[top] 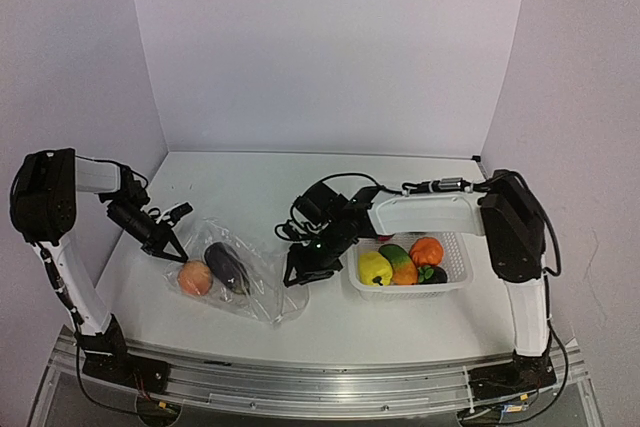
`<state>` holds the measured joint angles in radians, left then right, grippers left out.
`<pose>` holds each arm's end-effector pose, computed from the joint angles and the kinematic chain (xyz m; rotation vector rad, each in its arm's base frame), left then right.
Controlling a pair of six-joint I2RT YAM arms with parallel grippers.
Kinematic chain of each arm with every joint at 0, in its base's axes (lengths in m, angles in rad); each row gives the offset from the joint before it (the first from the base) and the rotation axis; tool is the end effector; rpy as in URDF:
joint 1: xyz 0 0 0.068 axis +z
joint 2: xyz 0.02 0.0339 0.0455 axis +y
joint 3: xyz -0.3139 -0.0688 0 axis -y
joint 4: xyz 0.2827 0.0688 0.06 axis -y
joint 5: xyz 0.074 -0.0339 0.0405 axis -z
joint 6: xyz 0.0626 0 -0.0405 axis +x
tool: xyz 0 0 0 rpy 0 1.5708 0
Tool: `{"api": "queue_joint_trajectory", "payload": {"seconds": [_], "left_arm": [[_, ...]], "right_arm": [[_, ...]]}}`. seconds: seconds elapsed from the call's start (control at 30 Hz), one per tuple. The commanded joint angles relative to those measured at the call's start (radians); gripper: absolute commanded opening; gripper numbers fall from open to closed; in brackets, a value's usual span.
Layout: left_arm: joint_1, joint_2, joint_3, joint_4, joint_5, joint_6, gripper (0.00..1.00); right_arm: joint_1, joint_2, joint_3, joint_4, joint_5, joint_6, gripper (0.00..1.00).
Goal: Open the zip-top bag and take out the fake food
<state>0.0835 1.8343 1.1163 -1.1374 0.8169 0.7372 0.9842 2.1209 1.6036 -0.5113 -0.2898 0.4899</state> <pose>0.3240 -0.0187 0.1636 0.7314 2.6957 -1.2657 0.2777 0.4502 0.1787 -0.7990 2.7004 0.8297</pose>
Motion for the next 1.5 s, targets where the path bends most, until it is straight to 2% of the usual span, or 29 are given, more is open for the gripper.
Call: {"api": "queue_joint_trajectory", "payload": {"seconds": [0.0, 0.2, 0.33, 0.47, 0.67, 1.07, 1.23, 1.33, 1.47], "left_arm": [[-0.008, 0.009, -0.025, 0.075, -0.052, -0.033, 0.00], [-0.057, 0.021, -0.042, 0.098, -0.019, -0.065, 0.00], [-0.079, 0.025, -0.020, 0.083, 0.031, -0.066, 0.00], [-0.114, 0.027, 0.017, 0.061, 0.056, -0.065, 0.00], [-0.158, 0.034, 0.025, 0.052, 0.111, -0.079, 0.00], [-0.197, 0.045, -0.001, 0.114, 0.079, -0.125, 0.00], [-0.182, 0.040, 0.010, 0.112, 0.060, -0.122, 0.00], [-0.177, 0.039, 0.014, 0.111, 0.054, -0.118, 0.00], [-0.175, 0.046, 0.017, 0.114, 0.053, -0.119, 0.00]], "right_arm": [[0.014, 0.131, 0.132, 0.053, -0.032, -0.019, 0.35], [0.027, 0.184, 0.208, 0.162, -0.078, -0.027, 0.34], [0.040, 0.178, 0.199, 0.230, -0.078, -0.036, 0.38], [0.050, 0.162, 0.158, 0.337, -0.073, -0.029, 0.47], [0.074, 0.201, 0.192, 0.375, -0.048, -0.062, 0.62], [0.114, 0.273, 0.232, 0.338, 0.294, -0.143, 0.66], [0.116, 0.151, 0.149, 0.279, 0.400, -0.158, 0.65], [0.121, 0.059, 0.103, 0.182, 0.479, -0.177, 0.65], [0.141, 0.006, 0.096, 0.104, 0.448, -0.208, 0.65]]}}
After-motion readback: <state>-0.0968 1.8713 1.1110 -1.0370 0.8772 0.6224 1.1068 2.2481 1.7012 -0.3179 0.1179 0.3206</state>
